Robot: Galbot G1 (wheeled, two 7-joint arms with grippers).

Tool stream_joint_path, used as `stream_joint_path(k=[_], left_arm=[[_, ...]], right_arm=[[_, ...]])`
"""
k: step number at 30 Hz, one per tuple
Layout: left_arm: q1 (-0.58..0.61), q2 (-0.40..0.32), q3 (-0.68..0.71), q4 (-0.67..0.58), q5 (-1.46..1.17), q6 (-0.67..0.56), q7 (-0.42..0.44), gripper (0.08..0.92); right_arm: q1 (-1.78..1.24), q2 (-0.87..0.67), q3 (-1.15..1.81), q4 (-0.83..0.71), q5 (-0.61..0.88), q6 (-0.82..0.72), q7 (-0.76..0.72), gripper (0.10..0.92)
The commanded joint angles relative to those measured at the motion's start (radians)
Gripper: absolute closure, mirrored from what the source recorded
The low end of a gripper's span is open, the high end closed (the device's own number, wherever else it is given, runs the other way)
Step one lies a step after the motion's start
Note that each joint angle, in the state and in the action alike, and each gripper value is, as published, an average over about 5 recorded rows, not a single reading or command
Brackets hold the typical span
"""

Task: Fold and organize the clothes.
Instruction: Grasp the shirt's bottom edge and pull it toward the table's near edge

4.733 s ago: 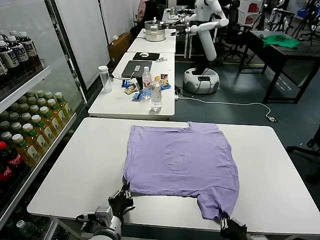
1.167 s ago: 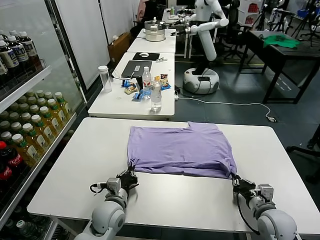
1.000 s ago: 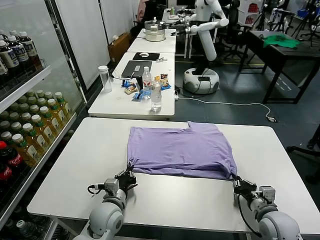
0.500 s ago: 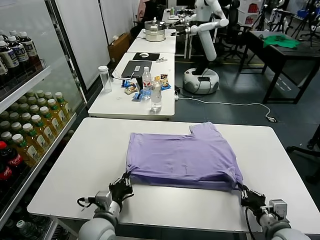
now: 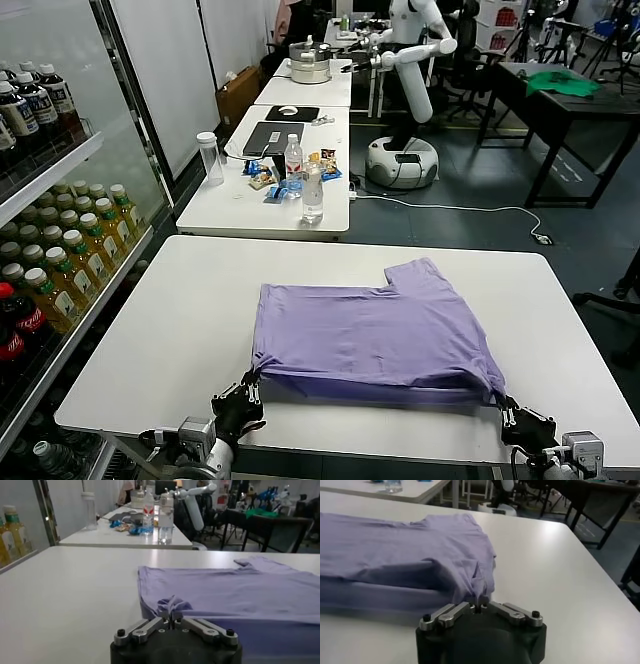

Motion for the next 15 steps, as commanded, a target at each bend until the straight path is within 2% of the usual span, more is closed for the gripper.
stream_joint_path(k=[1,5,10,15], left_arm=[[-0.004,0.010,0.004,0.025,0.032,0.022,-0.006,0.895],[-0.042,0.017,0.002,0.036,0.028,0.031,-0.005,0.823],[-0.099,0.047,-0.006,0.038,0.008,0.031,-0.003,0.676],[-0.192,0.074,-0.008,0.076,-0.024,0.031,-0.001,0.529]], right_arm=[[0.030,0.001,-0.021,-0.015,-0.048,0.006,0.014,0.835],[0.065,-0.015,-0.022,-0.012,-0.045,0.038,0.006,0.723],[0.128,-0.068,-0.005,-0.009,0.003,0.067,0.018,0.576],[0.277,-0.130,-0.044,-0.070,0.054,0.048,0.039,0.438]])
